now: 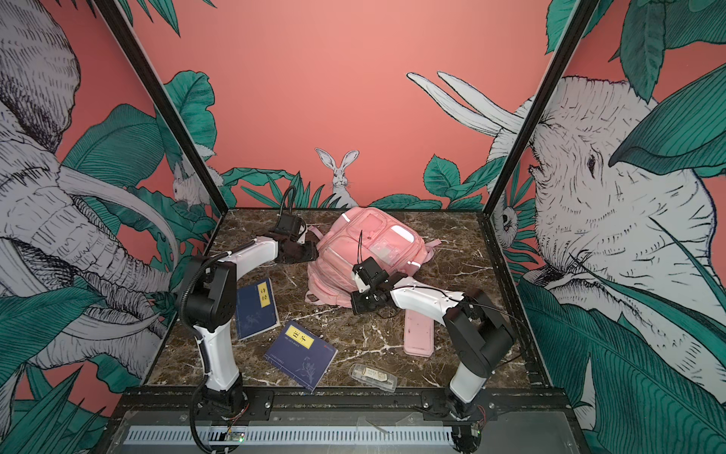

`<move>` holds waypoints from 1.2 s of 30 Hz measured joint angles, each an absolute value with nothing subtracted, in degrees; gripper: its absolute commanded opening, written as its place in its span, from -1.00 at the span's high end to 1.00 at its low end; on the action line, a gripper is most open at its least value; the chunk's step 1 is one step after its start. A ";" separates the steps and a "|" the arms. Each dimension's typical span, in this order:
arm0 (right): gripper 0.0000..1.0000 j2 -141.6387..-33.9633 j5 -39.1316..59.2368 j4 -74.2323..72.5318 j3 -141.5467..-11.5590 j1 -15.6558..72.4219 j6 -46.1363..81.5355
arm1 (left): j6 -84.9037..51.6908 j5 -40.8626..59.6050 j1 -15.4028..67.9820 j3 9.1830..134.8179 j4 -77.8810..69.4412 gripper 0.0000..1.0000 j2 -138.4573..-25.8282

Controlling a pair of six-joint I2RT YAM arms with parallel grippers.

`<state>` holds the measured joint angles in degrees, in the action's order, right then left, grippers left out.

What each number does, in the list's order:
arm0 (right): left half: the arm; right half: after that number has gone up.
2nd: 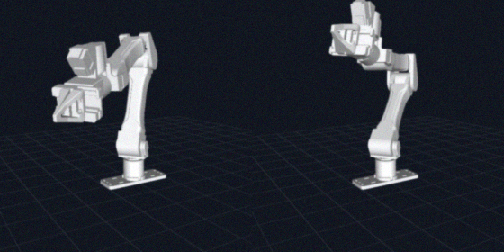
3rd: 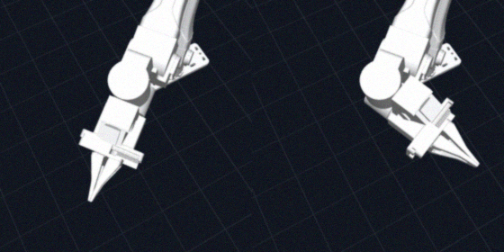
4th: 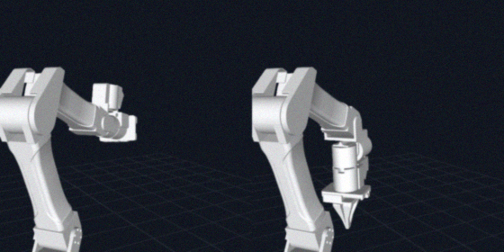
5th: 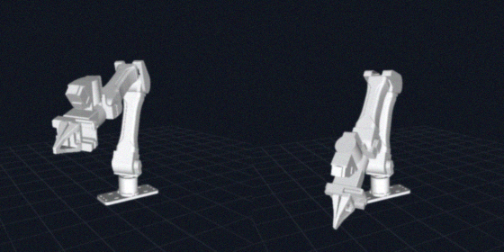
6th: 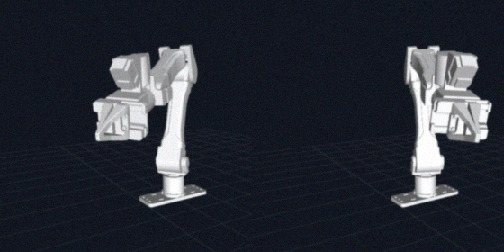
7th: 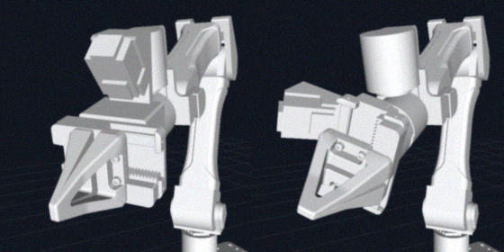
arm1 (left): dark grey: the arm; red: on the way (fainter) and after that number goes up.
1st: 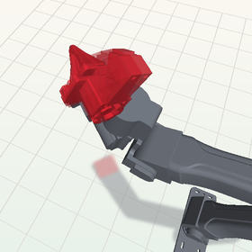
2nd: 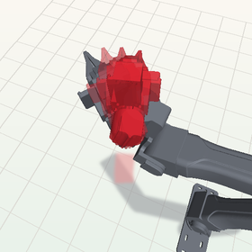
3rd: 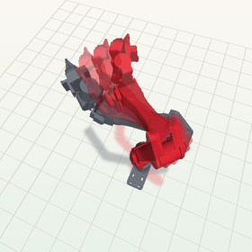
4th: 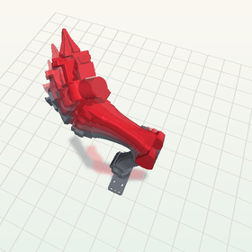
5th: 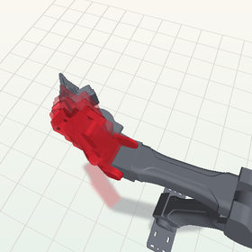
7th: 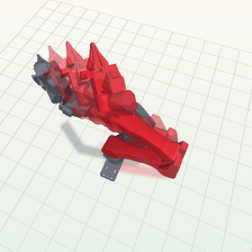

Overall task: Pack the student bag
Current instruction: 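Draw the zipper farther around the top with the right gripper while left holds bag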

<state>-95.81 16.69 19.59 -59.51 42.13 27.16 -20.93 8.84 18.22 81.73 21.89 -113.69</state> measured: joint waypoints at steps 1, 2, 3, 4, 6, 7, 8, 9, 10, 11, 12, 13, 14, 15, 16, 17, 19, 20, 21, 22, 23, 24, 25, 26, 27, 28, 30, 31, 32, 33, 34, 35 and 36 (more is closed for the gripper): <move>1.00 -95.81 16.69 19.57 -59.51 42.11 27.07 | -20.99 9.19 18.22 81.71 21.87 0.11 -113.84; 1.00 -95.81 16.71 19.57 -59.51 42.11 27.03 | -21.02 9.37 18.24 81.62 21.78 0.16 -113.93; 1.00 -95.81 16.73 19.59 -59.51 42.11 26.98 | -21.02 9.54 18.24 81.54 21.65 0.21 -113.93; 1.00 -95.81 16.71 19.59 -59.51 42.11 26.96 | -21.10 9.65 18.22 81.41 21.37 0.24 -113.93; 1.00 -95.81 16.69 19.59 -59.53 42.09 26.81 | -21.37 9.76 18.22 80.97 20.80 0.37 -113.93; 1.00 -95.81 16.67 19.62 -59.53 42.09 26.74 | -21.39 9.93 18.15 80.53 20.47 0.46 -113.93; 1.00 -95.81 16.60 19.62 -59.55 42.09 26.65 | -21.56 10.09 18.04 80.01 20.08 0.56 -113.93; 1.00 -95.83 16.49 19.81 -59.64 42.09 26.55 | -21.74 10.26 17.91 79.40 19.55 0.65 -113.89; 1.00 -95.83 16.38 19.94 -59.70 42.11 26.50 | -21.89 10.31 17.76 78.61 19.03 0.73 -113.78; 1.00 -95.85 16.29 19.99 -59.72 42.11 26.48 | -22.09 10.63 17.43 77.54 18.41 0.78 -113.65; 1.00 -95.92 16.08 19.99 -59.75 42.09 26.41 | -22.61 11.09 16.97 76.29 17.63 0.83 -113.51; 1.00 -96.09 15.84 20.03 -59.83 42.11 26.35 | -22.94 11.77 16.49 75.07 16.71 0.87 -113.32; 1.00 -96.31 15.66 20.05 -59.94 42.11 26.33 | -23.22 12.27 16.16 74.11 15.94 0.90 -113.08; 1.00 -96.75 15.55 20.05 -60.20 42.11 26.26 | -23.66 12.75 15.81 73.12 15.31 0.92 -112.55; 1.00 -97.19 15.44 20.05 -60.49 42.11 26.15 | -23.94 13.06 15.49 72.18 14.81 0.94 -111.79; 1.00 -97.54 15.35 20.18 -60.75 42.11 26.09 | -24.23 13.10 15.22 71.42 14.66 0.95 -111.13; 1.00 -98.48 15.16 20.51 -61.60 42.11 25.63 | -24.67 13.17 14.61 69.34 14.13 0.97 -109.47; 1.00 -98.85 15.05 20.67 -61.95 42.11 25.36 | -24.95 13.21 14.33 68.34 13.87 0.98 -108.66; 1.00 -99.29 14.94 20.88 -62.43 42.11 25.15 | -25.45 13.21 13.98 67.16 13.54 0.98 -107.77; 1.00 -99.70 14.79 21.21 -62.94 42.11 24.91 | -25.98 13.28 13.61 65.89 13.15 0.98 -106.85; 1.00 -100.05 14.61 21.47 -63.40 42.11 24.67 | -26.41 13.30 13.32 64.84 12.82 0.99 -106.06; 1.00 -100.49 14.33 21.78 -63.96 42.09 24.32 | -27.05 13.32 13.04 63.53 12.27 0.99 -105.10; 1.00 -100.77 14.13 22.06 -64.42 42.04 23.94 | -27.81 13.32 12.84 62.11 11.62 0.98 -104.18; 1.00 -101.03 13.98 22.28 -64.84 41.95 23.70 | -28.80 13.34 12.67 60.64 10.63 0.98 -103.04; 1.00 -101.30 13.87 22.70 -65.34 41.80 23.49 | -29.89 13.39 12.56 59.00 9.72 0.98 -102.00; 1.00 -101.47 13.76 23.20 -65.80 41.56 23.16 | -31.22 13.76 12.45 56.88 8.10 0.98 -100.79; 1.00 -101.73 13.52 24.16 -66.72 41.04 22.35 | -34.79 14.48 12.36 52.40 4.40 0.97 -98.45; 1.00 -101.86 13.28 24.67 -67.18 40.77 22.06 | -36.47 14.79 12.38 50.46 2.48 0.97 -97.69; 1.00 -102.02 12.99 25.10 -67.61 40.38 21.54 | -38.57 15.27 12.43 48.16 -0.05 0.97 -96.88; 1.00 -102.19 12.69 25.56 -68.12 39.90 20.97 | -40.97 15.70 12.69 45.87 -2.70 0.98 -96.18; 1.00 -102.35 12.49 26.04 -68.62 39.44 20.47 | -43.16 15.84 13.08 43.88 -5.43 0.99 -95.61; 1.00 -102.50 12.32 26.59 -69.14 38.96 19.94 | -44.77 15.62 13.58 42.65 -7.31 0.99 -95.29; 1.00 -102.65 11.97 27.33 -69.78 38.48 19.38 | -46.63 15.16 14.37 41.71 -8.73 0.99 -94.98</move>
<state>-102.65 11.97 27.33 -69.78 38.48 19.38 -46.63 15.16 14.37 41.71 -8.73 -94.98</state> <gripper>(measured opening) 0.050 0.064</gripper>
